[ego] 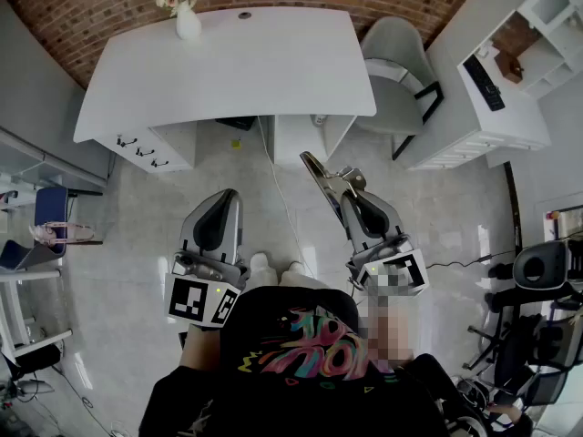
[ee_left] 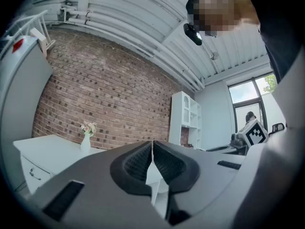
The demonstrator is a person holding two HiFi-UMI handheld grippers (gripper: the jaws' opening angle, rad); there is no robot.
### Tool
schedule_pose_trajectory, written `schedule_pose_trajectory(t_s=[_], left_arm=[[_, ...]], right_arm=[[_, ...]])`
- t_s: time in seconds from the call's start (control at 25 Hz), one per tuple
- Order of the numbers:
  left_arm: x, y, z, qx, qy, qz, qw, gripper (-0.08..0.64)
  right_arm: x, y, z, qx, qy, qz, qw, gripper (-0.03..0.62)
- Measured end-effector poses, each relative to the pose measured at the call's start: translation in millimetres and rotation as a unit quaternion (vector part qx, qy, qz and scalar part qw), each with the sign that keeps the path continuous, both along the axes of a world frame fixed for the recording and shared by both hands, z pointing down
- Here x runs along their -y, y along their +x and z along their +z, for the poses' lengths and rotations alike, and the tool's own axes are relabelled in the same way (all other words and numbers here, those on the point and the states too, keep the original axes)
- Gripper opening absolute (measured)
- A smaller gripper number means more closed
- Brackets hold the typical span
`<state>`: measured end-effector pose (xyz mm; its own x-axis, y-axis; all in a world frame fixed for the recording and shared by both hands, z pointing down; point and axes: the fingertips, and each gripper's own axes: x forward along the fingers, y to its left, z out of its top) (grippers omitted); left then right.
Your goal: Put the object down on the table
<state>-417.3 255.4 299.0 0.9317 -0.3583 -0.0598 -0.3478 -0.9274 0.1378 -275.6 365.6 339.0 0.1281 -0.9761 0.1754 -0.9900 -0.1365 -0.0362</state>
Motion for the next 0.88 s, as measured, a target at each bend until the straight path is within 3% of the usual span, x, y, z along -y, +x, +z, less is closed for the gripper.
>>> schedule_pose_trajectory(t_s=[0.56,0.88], left_arm=[[-69.7,2.3,-1.1,-0.005,0.019,-0.016,0.9997,0.029],[-49.9,24.9,6.4,0.004,0.017,-0.024,0.9996,0.029]], right_arm=[[-62.1,-3.2,0.1,-0.006,0.019,-0.027,0.999,0.048],[-39.5,20.3,14.5,0.019,0.013,-0.035,0.999,0.048]])
